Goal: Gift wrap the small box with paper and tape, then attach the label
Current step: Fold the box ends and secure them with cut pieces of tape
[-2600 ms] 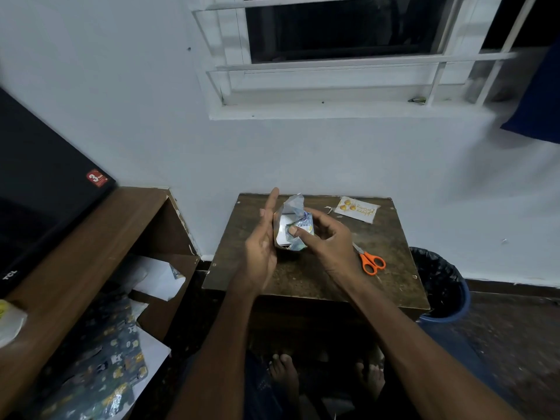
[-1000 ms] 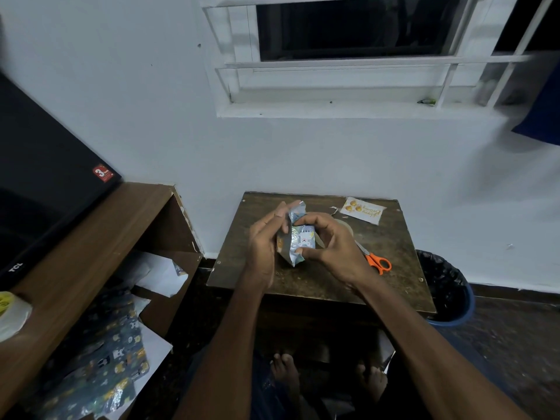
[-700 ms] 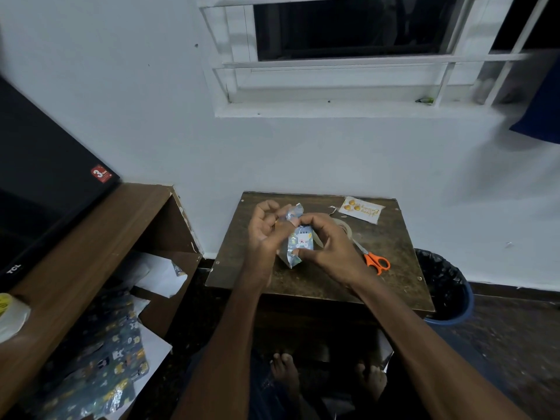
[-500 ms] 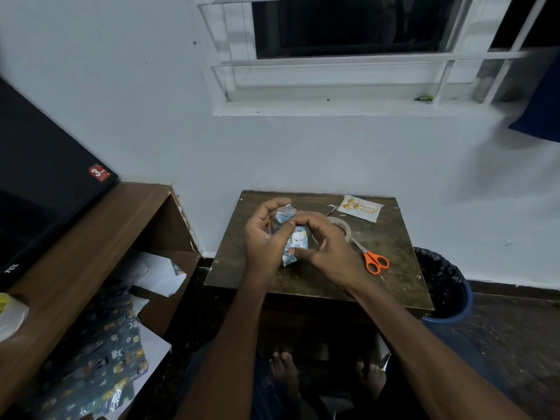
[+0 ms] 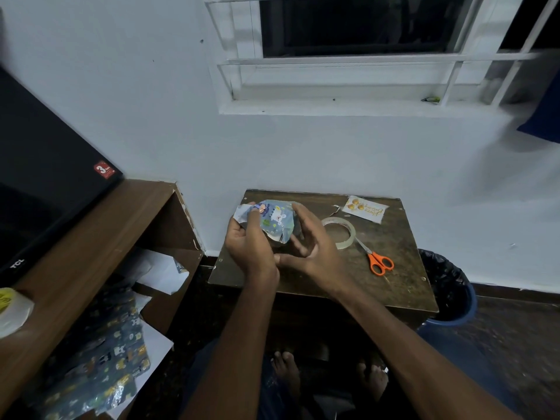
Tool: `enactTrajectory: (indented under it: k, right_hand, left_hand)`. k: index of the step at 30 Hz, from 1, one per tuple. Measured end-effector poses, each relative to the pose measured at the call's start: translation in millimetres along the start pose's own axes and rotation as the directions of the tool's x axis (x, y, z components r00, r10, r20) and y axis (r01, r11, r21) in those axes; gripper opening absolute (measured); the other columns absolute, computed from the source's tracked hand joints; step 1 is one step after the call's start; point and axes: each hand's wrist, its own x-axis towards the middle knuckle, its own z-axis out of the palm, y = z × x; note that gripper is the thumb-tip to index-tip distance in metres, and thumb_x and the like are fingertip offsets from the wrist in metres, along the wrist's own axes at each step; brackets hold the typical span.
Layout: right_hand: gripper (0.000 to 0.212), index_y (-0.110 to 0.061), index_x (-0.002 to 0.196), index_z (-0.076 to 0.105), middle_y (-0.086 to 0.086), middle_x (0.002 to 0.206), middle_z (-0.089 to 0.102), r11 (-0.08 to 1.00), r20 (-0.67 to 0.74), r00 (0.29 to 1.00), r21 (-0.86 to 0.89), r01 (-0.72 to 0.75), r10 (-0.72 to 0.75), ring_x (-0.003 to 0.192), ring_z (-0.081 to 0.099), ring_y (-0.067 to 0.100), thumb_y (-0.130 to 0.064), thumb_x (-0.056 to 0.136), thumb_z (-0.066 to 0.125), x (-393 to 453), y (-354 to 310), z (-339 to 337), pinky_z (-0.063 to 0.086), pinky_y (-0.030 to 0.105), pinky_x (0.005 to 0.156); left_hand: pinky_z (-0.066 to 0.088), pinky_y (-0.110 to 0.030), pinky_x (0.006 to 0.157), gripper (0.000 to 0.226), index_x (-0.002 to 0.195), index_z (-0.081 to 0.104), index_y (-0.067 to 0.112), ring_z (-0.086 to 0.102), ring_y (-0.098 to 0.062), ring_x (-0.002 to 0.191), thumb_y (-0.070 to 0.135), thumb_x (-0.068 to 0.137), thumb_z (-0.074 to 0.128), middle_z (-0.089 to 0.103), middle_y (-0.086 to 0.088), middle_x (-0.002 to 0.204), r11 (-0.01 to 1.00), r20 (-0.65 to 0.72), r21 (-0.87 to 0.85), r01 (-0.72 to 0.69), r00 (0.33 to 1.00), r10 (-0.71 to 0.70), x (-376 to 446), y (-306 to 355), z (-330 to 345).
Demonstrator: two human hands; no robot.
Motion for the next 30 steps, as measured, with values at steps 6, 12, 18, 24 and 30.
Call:
enactTrajectory:
  k: [6, 12, 18, 24, 30]
  right_hand:
    - [0.103, -0.014, 0.165, 0.022, -0.002, 0.164, 0.041, 0.997, 0.084, 0.995, -0.052, -0.048, 0.052, 0.149, 0.042, 0.010, -0.001, 0.083, 0.084, 2.9, 0.7, 6.1, 0.036, 0.041, 0.124]
    - [0.039, -0.011, 0.141, 0.058, 0.005, 0.132, 0.070, 0.997, -0.099, 0.995, -0.078, 0.016, -0.024, 0.127, 0.065, 0.023, -0.009, 0.103, 0.062, 13.8, -6.1, 2.4, 0.051, 0.049, 0.108]
    - [0.035, -0.010, 0.137, 0.061, 0.012, 0.129, 0.072, 0.948, -0.094, 0.980, 0.284, -0.143, 0.176, 0.118, 0.069, 0.027, -0.002, 0.105, 0.050, 25.1, -8.9, -12.1, 0.055, 0.039, 0.098]
    - [0.048, -0.003, 0.145, 0.054, 0.008, 0.132, 0.070, 0.924, -0.088, 0.979, 0.355, -0.141, 0.183, 0.120, 0.066, 0.020, 0.005, 0.101, 0.035, 22.8, -11.7, -18.6, 0.058, 0.035, 0.094]
    - [0.039, -0.008, 0.142, 0.045, 0.000, 0.133, 0.067, 0.909, -0.200, 0.968, 0.413, -0.059, 0.154, 0.117, 0.065, 0.019, -0.001, 0.104, 0.048, 26.7, -15.2, -23.2, 0.059, 0.031, 0.087]
  left_hand:
    - [0.065, -0.049, 0.081, 0.015, 0.101, 0.072, 0.021, 0.078, -0.020, 0.090, 0.029, 0.090, 0.066, 0.079, 0.000, 0.096, 0.992, -0.074, 0.128, -0.018, 0.997, 0.027, -1.5, -0.9, -2.4]
    - [0.067, -0.049, 0.072, 0.024, 0.101, 0.065, 0.038, 0.075, -0.025, 0.095, 0.039, 0.080, 0.053, 0.072, -0.004, 0.112, 0.967, 0.043, 0.253, -0.025, 0.999, 0.014, -10.8, 1.6, -1.0]
    - [0.063, -0.039, 0.058, 0.028, 0.097, 0.078, 0.032, 0.079, -0.024, 0.085, 0.040, 0.088, 0.052, 0.078, 0.001, 0.095, 0.925, 0.280, 0.359, -0.123, 0.960, 0.019, -5.5, 7.6, -3.4]
    - [0.057, -0.030, 0.076, 0.009, 0.097, 0.068, 0.023, 0.073, -0.003, 0.100, 0.022, 0.093, 0.076, 0.077, 0.011, 0.104, 0.768, 0.428, 0.494, -0.408, 0.883, 0.193, 7.3, 4.3, -12.6]
    - [0.052, -0.029, 0.058, 0.020, 0.094, 0.058, 0.024, 0.064, -0.008, 0.061, 0.037, 0.097, 0.074, 0.070, 0.010, 0.084, 0.606, 0.610, 0.525, -0.597, 0.761, 0.221, 13.0, 10.7, -18.6]
